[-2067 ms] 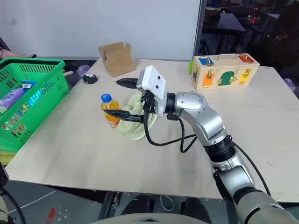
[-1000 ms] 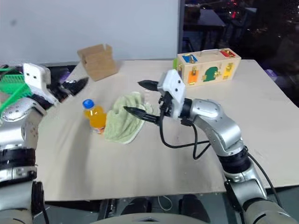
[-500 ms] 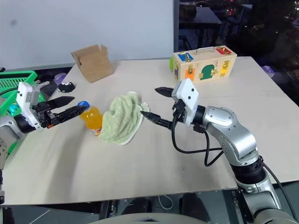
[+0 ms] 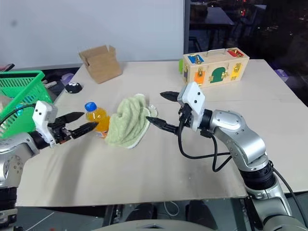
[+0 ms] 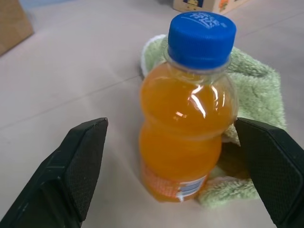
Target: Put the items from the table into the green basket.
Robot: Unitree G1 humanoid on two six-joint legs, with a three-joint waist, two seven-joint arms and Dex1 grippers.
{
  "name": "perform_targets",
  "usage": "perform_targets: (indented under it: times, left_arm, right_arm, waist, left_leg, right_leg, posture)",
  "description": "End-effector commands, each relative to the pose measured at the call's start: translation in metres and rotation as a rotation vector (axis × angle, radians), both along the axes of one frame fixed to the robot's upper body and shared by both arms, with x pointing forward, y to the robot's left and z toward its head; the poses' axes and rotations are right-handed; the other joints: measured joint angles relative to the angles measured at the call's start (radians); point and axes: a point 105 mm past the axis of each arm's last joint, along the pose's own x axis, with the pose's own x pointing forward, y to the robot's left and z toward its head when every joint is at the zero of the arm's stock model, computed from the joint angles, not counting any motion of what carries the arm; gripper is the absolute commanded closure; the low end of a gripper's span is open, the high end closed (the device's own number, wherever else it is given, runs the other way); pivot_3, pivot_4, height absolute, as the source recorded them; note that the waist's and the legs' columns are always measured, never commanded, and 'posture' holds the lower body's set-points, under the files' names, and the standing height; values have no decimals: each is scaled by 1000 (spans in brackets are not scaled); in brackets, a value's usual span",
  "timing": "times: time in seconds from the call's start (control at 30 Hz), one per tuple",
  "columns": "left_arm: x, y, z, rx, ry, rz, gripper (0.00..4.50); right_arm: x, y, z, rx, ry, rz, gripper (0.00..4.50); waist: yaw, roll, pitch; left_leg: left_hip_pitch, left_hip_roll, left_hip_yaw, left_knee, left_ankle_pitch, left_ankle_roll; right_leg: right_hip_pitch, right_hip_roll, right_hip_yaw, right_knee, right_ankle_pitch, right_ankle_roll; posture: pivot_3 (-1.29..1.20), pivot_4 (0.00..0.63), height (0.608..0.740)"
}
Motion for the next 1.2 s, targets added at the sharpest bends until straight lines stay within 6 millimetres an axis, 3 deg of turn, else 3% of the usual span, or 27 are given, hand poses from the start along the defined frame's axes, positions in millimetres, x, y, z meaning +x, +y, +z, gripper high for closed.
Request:
perform_targets:
  times: [0.03,0.27,0.5,0.53,0.6,0.67,0.7,0.87,1.2]
  left_arm:
    - [8,-6,9,21,-42,-17,82]
    - [25,-14,-13,61,-4,-17,82]
    - [29,-15,-16,66,0,-21,82]
    - [29,-14,-16,66,-1,-19,460]
    - [28,-14,-16,60,-2,-19,803]
    - [27,-14,-14,53,-6,-20,1685]
    - [26,-14,-12,50,-15,-16,1822]
    - [25,-4,3,12,-66,31,1825]
    - [44,44,89,-48,-401,355,1825]
  right_arm:
    - [-6,0,10,10,-45,16,0]
    - [-10,-2,6,-28,-52,26,0]
    - [-19,-5,-3,-110,-51,79,0]
    - [-19,-6,-4,-119,-52,82,0]
    - [-20,-6,-6,-132,-53,85,0]
    - [-20,-6,-7,-140,-52,89,0]
    - [-19,-7,-8,-143,-52,91,0]
    - [-18,-5,-8,-139,-54,98,0]
    - [-9,9,7,-56,-97,102,0]
  waist:
    - [2,1,0]
    - [-1,1,1]
    - [-4,1,1]
    - [-3,1,1]
    - [-3,1,1]
    - [-3,1,1]
    - [-3,1,1]
    - [-3,1,1]
    - [17,-2,3]
  left_leg:
    - [0,0,0,0,0,0]
    - [0,0,1,0,0,0]
    - [0,0,1,0,0,0]
    - [0,0,1,0,0,0]
    - [0,0,1,0,0,0]
    - [0,0,1,0,0,0]
    - [0,0,1,0,0,0]
    - [0,0,1,0,0,0]
    - [-2,0,-3,2,0,0]
  right_leg:
    - [0,0,0,0,0,0]
    - [0,0,1,0,0,0]
    - [0,0,0,0,0,1]
    - [0,0,0,0,0,1]
    - [0,0,0,0,-1,1]
    - [0,0,0,0,-1,1]
    - [0,0,0,0,-1,1]
    - [0,0,0,-1,-1,1]
    - [-1,0,-3,-1,0,1]
  posture:
    - [-17,0,740]
    - [-49,0,740]
    - [-67,0,740]
    - [-67,0,740]
    - [-63,0,740]
    - [-63,0,740]
    - [-51,0,740]
    - [-29,0,740]
    - [24,0,740]
